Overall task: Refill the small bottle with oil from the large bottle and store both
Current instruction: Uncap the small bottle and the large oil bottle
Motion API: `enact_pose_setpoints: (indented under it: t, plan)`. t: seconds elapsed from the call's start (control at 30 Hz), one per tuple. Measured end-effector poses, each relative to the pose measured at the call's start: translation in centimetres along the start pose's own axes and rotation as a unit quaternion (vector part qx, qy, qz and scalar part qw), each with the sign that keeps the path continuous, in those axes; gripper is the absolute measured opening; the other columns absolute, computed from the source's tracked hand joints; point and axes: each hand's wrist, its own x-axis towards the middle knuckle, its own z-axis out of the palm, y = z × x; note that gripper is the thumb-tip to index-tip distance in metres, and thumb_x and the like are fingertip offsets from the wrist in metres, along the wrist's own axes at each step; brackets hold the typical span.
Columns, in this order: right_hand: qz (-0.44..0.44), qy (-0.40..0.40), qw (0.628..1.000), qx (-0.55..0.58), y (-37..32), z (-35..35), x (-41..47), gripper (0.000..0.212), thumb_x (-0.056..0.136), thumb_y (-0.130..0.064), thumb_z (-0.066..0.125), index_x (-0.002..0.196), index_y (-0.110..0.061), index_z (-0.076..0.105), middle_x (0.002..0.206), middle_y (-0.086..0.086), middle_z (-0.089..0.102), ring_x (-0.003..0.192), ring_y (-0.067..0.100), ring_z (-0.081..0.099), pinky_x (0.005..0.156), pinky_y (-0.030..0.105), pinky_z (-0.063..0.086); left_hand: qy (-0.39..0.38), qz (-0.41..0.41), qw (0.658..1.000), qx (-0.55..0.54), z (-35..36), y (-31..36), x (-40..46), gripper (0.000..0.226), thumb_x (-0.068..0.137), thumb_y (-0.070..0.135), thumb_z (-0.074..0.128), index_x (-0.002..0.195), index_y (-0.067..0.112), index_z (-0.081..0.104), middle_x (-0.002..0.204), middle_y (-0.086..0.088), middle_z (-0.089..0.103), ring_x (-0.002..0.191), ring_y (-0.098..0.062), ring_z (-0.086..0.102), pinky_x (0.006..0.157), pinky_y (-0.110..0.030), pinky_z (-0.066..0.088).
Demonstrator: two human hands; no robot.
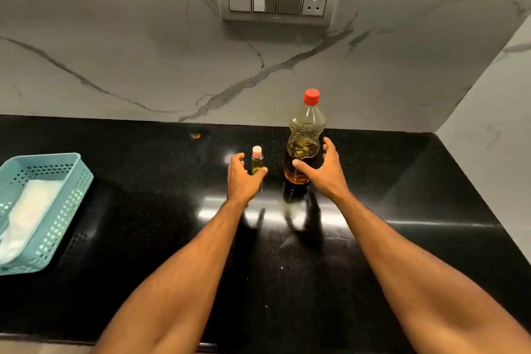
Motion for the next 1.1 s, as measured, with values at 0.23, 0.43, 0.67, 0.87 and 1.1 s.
enact_pose_setpoints:
  t: [0.23,0.43,0.67,0.87,1.1]
  plan:
    - [-0.051,0.017,0.998,0.013,0.3,1.3,2.6,0.097,0.069,-0.039,0.084,0.146,-0.021,0.028,0.143,0.005,0.040,0.130,0.019,0.043,0.109,0.040,0.038,-0.001,0.026,0.998,0.063,2.1,-0.7,3.1,0.070,0.077,0.025,0.079,0.134,0.015,0.041,0.132,-0.008,0.051,0.118,-0.024,0.053,0.100,-0.040,0.046]
    - [-0.061,0.020,0.998,0.021,0.7,1.7,3.5,0.090,0.070,-0.037,0.084,0.142,-0.020,0.033,0.135,0.004,0.047,0.121,0.016,0.049,0.103,0.034,0.041,0.006,0.043,0.996,0.082,2.7,-1.0,4.8,0.041,0.081,0.025,0.075,0.114,0.018,0.052,0.115,-0.004,0.059,0.103,-0.020,0.058,0.083,-0.030,0.046]
    - [-0.056,0.028,0.998,0.023,1.1,1.9,4.2,0.086,0.069,-0.036,0.084,0.138,-0.018,0.035,0.131,0.005,0.051,0.119,0.017,0.052,0.099,0.032,0.044,0.008,0.083,0.989,0.124,2.5,-1.5,4.2,0.019,0.086,0.024,0.070,0.100,0.017,0.059,0.096,0.003,0.064,0.089,-0.017,0.060,0.076,-0.034,0.049]
    - [-0.060,0.039,0.997,0.013,1.0,1.8,4.3,0.077,0.067,-0.035,0.084,0.129,-0.019,0.041,0.124,0.003,0.055,0.111,0.016,0.056,0.094,0.033,0.048,-0.008,0.122,0.987,0.101,1.0,-1.7,0.6,0.018,0.084,0.021,0.072,0.095,0.014,0.059,0.089,0.003,0.064,0.083,-0.013,0.059,0.070,-0.022,0.045]
    - [-0.085,0.015,0.996,0.007,1.5,0.7,1.0,0.067,0.066,-0.034,0.084,0.118,-0.025,0.042,0.116,0.002,0.058,0.102,0.015,0.058,0.082,0.025,0.049,-0.019,0.111,0.989,0.095,-1.9,-5.0,-7.6,0.024,0.081,0.023,0.075,0.095,0.032,0.057,0.084,0.021,0.061,0.081,0.008,0.058,0.068,-0.005,0.041]
